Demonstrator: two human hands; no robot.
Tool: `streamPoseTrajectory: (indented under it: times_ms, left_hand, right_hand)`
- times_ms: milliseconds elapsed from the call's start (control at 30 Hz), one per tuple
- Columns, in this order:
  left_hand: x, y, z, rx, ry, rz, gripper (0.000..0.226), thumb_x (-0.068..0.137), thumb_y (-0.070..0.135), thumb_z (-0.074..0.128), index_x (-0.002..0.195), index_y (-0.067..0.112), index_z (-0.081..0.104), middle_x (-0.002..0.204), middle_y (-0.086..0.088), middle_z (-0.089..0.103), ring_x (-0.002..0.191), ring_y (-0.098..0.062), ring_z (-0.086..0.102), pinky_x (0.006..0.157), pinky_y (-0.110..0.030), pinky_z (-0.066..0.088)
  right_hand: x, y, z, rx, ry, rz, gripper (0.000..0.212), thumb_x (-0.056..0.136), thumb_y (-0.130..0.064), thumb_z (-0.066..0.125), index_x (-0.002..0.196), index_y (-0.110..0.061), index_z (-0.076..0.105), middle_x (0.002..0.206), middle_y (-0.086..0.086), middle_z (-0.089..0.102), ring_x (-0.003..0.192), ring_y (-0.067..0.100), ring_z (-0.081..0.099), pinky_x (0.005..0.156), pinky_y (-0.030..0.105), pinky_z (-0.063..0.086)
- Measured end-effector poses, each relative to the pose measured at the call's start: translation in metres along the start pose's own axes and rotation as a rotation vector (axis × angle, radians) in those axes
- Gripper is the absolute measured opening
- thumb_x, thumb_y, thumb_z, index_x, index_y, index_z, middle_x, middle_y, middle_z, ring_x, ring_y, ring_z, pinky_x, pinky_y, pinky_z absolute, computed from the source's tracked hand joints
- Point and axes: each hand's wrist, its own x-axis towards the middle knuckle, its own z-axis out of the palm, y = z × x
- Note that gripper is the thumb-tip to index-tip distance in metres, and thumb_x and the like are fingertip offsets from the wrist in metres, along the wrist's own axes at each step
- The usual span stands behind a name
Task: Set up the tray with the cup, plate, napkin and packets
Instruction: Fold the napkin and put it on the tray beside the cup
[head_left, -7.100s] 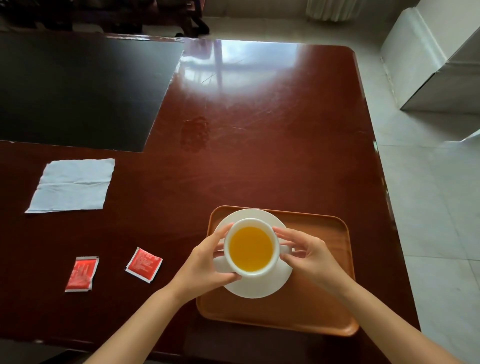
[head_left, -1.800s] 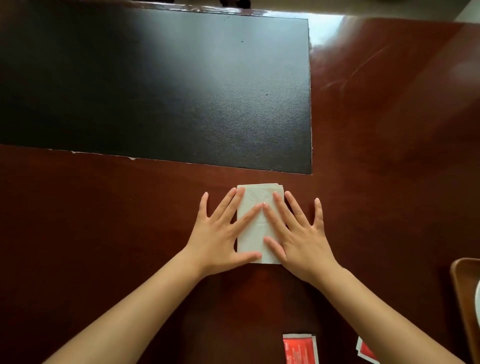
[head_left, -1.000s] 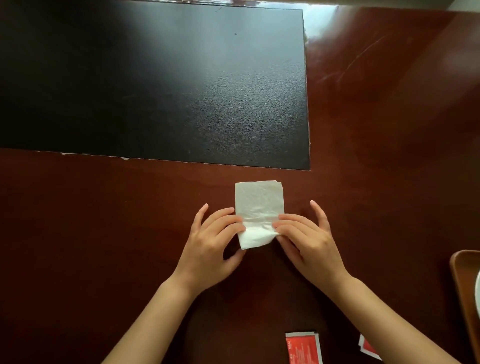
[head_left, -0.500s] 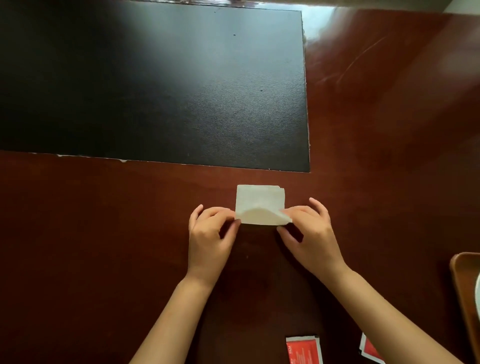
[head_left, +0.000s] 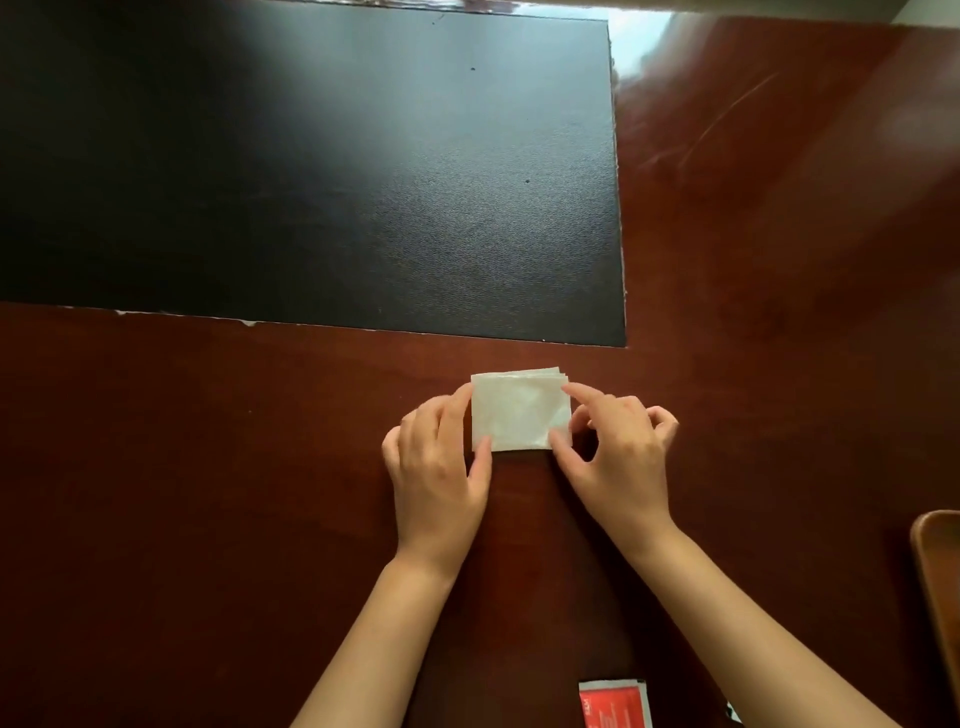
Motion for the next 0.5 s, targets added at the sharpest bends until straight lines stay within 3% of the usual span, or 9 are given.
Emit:
streamPoseTrajectory:
  times_ms: [100,200,333,500]
  left_hand:
    - [0.003,0.004,0.0,0.035,-0.053,0.115,0.052,0.09,0.02,0.049,0.14,0.016,0.034,0.144,-0.008,0.042,0.137,-0.021,0.031,0.109,-0.046,0.019]
    - [0.014,0.009,0.006,0.118,-0.279,0.198,0.053,0.095,0.028,0.025,0.147,0.024,0.014,0.157,0.0,0.015,0.144,-0.013,0.003,0.112,-0.05,0.001]
    - [0.019,0.001,0.018,0.274,-0.411,0.206,0.056,0.094,0.041,0.007,0.148,0.025,0.002,0.157,0.006,-0.004,0.143,-0.009,-0.01,0.112,-0.053,-0.008]
    - [0.023,-0.003,0.015,0.369,-0.436,0.248,0.057,0.092,0.046,0.002,0.145,0.028,-0.007,0.155,0.008,-0.008,0.143,-0.011,-0.007,0.108,-0.056,-0.015]
  right_hand:
    - [-0.002,-0.001,-0.001,-0.083,0.022,-0.101,0.038,0.077,-0.022,0.065,0.115,-0.022,0.059,0.116,-0.001,0.064,0.114,0.016,0.048,0.092,0.037,0.023]
    - [-0.001,-0.007,0.003,-0.188,-0.113,-0.175,0.041,0.091,-0.027,0.043,0.131,-0.02,0.048,0.143,0.0,0.045,0.138,0.021,0.029,0.107,0.054,0.012]
    - [-0.001,-0.01,0.012,-0.239,-0.359,-0.125,0.052,0.095,-0.038,0.018,0.144,-0.022,0.023,0.153,-0.004,0.025,0.143,0.017,0.009,0.109,0.059,-0.007]
    - [0.0,-0.006,0.013,-0.313,-0.415,-0.127,0.055,0.093,-0.043,0.012,0.145,-0.025,0.009,0.156,-0.007,0.014,0.143,0.016,0.005,0.107,0.057,-0.015]
